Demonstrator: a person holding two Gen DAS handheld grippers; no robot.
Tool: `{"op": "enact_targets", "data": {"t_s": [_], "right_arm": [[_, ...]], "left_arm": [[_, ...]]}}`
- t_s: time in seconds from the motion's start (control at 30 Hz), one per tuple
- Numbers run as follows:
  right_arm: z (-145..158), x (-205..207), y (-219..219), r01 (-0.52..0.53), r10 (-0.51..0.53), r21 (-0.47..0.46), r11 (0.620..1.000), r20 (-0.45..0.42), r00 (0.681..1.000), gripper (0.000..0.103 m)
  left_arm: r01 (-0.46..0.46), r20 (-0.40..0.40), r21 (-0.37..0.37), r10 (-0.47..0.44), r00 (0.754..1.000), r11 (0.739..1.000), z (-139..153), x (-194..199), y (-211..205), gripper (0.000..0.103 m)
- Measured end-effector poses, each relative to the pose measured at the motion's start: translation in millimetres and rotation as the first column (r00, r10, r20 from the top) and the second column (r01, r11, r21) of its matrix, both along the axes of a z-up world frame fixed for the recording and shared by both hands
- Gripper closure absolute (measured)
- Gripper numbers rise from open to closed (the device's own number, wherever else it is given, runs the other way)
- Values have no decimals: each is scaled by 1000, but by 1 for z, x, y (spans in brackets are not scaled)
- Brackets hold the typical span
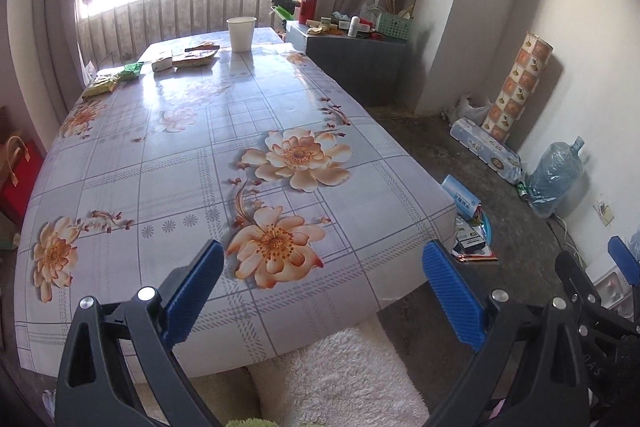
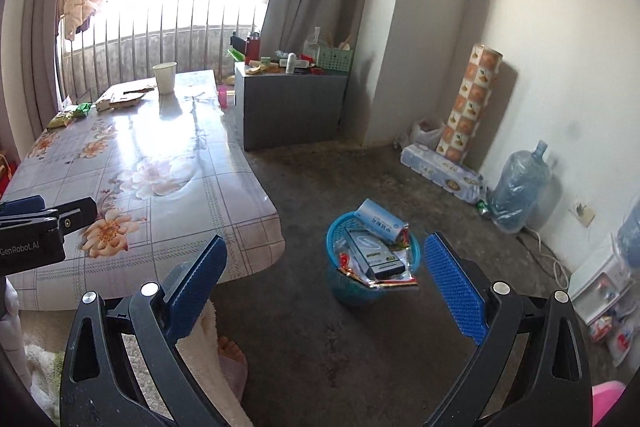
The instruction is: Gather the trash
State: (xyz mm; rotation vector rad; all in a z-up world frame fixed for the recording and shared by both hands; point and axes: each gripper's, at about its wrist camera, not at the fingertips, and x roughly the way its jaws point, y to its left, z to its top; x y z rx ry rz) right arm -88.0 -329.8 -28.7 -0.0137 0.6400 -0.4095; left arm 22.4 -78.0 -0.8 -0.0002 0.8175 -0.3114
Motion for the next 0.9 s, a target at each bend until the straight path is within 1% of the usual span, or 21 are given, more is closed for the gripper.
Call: {"op": "enact_targets", "data": {"t_s": [0.1, 0.2, 0.3, 0.37, 0.63, 0.9], "right_arm": [[0, 1, -1, 3, -3, 2, 1000, -1, 1000, 8], [-3, 1, -3, 3, -3, 25, 1000, 1, 1000, 8], [-9, 2, -7, 10, -9, 43, 999, -17, 1000, 8], [-14, 3, -10, 17, -15, 53, 998, -29, 999, 8], [-23, 0, -22, 45, -41, 78, 996, -52, 998, 8], [-25, -3, -26, 42, -37, 86, 995, -60, 998, 8]], "left_arm": [[-48, 15, 47, 47, 999, 998, -2, 1, 0, 6], [-70, -16, 90, 71, 997, 994, -6, 7, 1, 6], [-92, -53, 91, 97, 994, 992, -10, 9, 3, 6], [-107, -60, 89, 113, 992, 990, -11, 8, 4, 6], [-117, -57, 104, 123, 991, 988, -9, 7, -5, 6], [-114, -49, 114, 120, 992, 987, -6, 1, -12, 6]]}}
